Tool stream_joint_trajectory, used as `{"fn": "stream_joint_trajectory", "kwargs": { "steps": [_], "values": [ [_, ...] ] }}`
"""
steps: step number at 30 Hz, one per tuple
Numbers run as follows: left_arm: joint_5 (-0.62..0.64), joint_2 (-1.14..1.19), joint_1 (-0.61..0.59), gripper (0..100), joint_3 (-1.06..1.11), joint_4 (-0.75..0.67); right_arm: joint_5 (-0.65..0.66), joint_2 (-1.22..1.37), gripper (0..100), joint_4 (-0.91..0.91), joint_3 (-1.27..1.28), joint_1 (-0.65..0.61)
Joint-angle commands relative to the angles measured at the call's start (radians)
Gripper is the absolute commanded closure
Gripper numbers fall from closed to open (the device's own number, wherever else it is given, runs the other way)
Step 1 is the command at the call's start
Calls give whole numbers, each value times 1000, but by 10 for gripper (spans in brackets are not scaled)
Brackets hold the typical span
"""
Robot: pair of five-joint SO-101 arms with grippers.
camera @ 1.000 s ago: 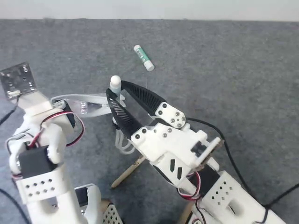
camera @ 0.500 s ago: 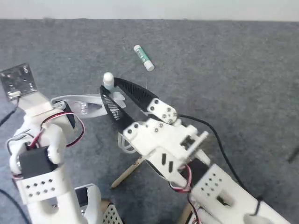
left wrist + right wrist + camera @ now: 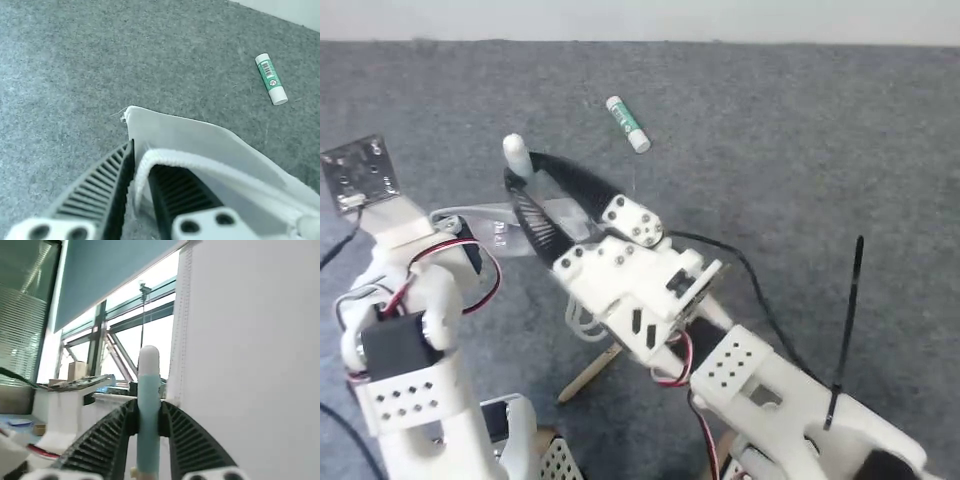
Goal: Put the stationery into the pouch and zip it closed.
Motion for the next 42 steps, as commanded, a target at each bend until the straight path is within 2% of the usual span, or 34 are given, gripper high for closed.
{"fn": "stream_joint_trajectory", "kwargs": {
  "steps": [1,5,22,27,36,38,42],
  "values": [
    [-8,-28,9,991,-7,-38,23,-41,992,-5,-49,-104],
    [-8,-28,9,991,-7,-37,23,-61,992,36,-54,-128],
    [-8,-28,8,991,-7,-37,15,10,992,30,57,-58],
    [-8,-28,5,991,-7,-35,15,10,992,-67,123,-5],
    [-8,-28,5,991,-7,-35,21,21,992,-64,207,-4],
    [-8,-28,5,991,-7,-37,21,21,992,-35,215,-4],
    [-8,-28,3,991,-7,-38,21,21,992,157,172,-2]
  ]
}}
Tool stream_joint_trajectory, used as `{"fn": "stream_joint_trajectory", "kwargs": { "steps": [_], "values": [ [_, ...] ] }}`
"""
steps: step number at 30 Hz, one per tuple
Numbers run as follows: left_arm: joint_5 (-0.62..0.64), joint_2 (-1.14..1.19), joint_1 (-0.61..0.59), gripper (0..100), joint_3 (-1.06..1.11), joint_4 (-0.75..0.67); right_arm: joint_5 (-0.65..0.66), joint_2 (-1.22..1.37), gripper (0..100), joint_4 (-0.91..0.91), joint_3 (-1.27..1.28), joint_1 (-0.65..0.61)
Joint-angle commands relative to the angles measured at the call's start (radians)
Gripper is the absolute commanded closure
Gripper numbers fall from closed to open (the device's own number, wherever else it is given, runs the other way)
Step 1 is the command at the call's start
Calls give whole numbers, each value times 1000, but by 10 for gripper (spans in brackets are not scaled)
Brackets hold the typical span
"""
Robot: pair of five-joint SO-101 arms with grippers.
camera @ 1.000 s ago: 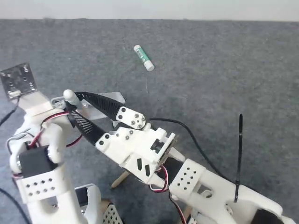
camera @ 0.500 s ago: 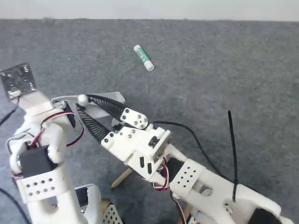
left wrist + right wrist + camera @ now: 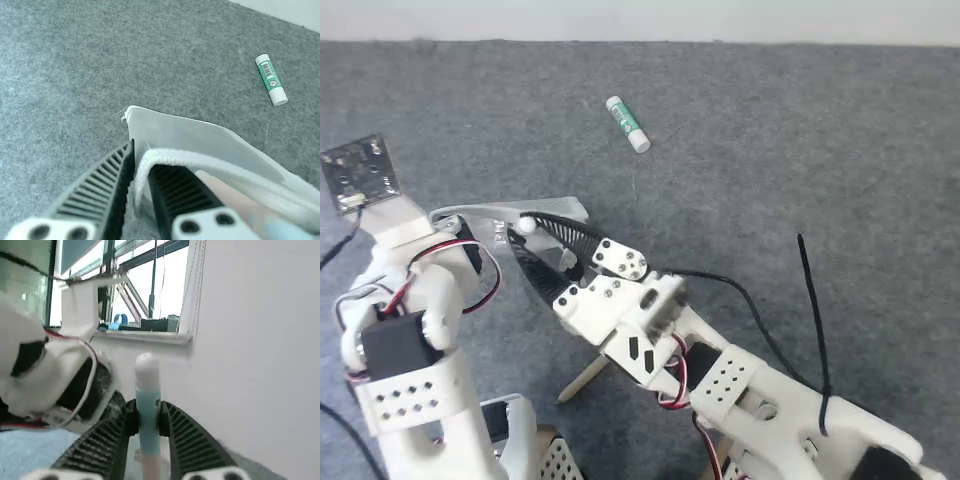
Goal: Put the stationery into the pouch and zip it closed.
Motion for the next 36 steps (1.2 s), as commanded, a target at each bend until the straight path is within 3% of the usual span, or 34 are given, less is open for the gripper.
{"fn": "stream_joint_trajectory", "kwargs": {
  "steps": [1,10,15,20,24,27,36],
  "values": [
    [-8,-29,3,991,-7,-37,17,5,992,170,-71,12],
    [-8,-29,3,991,-7,-38,23,5,992,246,-98,12],
    [-8,-29,3,991,-7,-38,121,7,992,249,-98,-4],
    [-8,-29,3,991,-7,-38,112,7,987,421,-164,-2],
    [-8,-29,3,991,-7,-40,44,7,861,579,-216,1],
    [-8,-29,3,991,-7,-40,11,5,779,596,-215,-1],
    [-8,-29,3,991,-7,-40,12,-7,835,598,-212,-4]
  ]
}}
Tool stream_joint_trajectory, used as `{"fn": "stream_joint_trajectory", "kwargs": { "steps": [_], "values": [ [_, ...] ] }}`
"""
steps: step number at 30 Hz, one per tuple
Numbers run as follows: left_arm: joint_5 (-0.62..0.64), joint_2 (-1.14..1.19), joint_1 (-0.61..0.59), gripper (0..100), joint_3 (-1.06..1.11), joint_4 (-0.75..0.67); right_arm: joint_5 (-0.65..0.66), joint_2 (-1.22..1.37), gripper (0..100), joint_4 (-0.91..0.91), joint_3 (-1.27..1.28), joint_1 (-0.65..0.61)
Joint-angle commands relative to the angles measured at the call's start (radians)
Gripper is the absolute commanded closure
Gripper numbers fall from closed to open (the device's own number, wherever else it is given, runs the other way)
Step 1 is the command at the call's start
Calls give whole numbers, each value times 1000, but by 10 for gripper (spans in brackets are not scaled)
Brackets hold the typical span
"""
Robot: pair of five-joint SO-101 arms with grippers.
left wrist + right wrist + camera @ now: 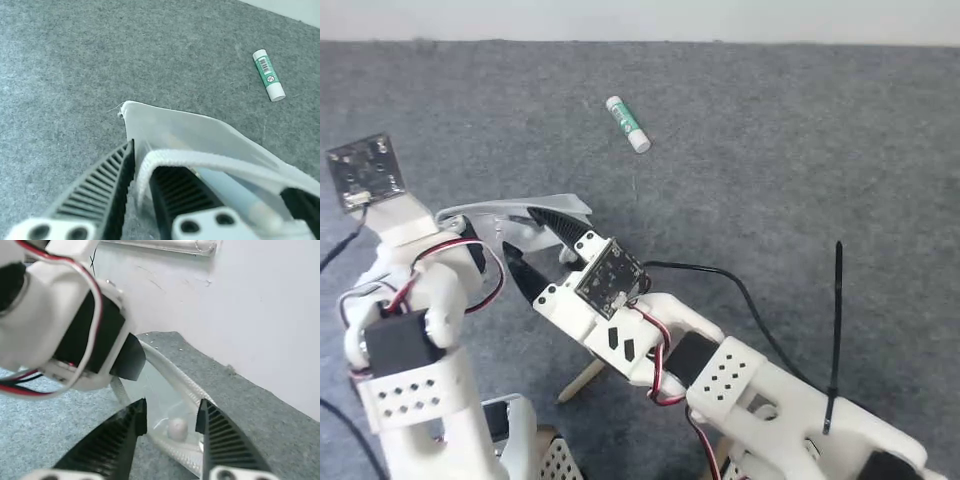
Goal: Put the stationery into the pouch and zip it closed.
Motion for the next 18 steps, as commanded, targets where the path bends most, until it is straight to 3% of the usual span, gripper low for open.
{"fn": "stream_joint_trajectory", "kwargs": {
  "steps": [1,18],
  "values": [
    [-8,-31,-3,991,-5,-40,-15,8,835,24,-28,7],
    [-8,-29,-2,991,-5,-40,-14,-259,835,424,-170,7]
  ]
}}
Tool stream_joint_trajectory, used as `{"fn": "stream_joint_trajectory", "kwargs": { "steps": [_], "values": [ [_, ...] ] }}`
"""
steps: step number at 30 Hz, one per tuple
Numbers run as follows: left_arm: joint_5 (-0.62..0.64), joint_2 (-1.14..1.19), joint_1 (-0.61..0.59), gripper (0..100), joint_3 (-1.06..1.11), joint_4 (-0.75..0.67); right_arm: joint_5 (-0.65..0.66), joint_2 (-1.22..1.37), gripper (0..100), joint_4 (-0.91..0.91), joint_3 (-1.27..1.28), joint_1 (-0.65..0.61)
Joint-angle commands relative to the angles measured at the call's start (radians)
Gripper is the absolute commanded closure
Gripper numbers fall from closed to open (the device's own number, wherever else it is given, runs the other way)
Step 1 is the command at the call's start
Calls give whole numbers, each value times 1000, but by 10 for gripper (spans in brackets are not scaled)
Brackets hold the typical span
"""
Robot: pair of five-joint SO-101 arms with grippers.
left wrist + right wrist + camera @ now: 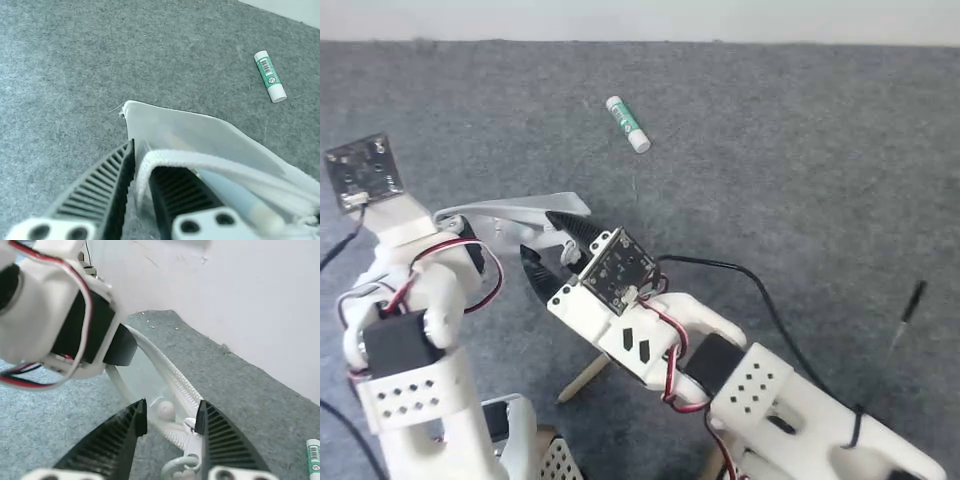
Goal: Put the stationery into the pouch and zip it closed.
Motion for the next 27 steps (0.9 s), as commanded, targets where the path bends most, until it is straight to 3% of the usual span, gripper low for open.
{"fn": "stream_joint_trajectory", "kwargs": {
  "steps": [1,16,23,27],
  "values": [
    [-8,-29,0,991,-7,-40,-14,-84,835,111,-110,2],
    [-8,-29,0,991,1,-41,-31,-271,836,541,-114,7],
    [-8,-29,-2,991,2,-41,-229,-269,836,651,-114,7],
    [-8,-29,-2,991,2,-41,-267,-268,836,751,-114,35]
  ]
}}
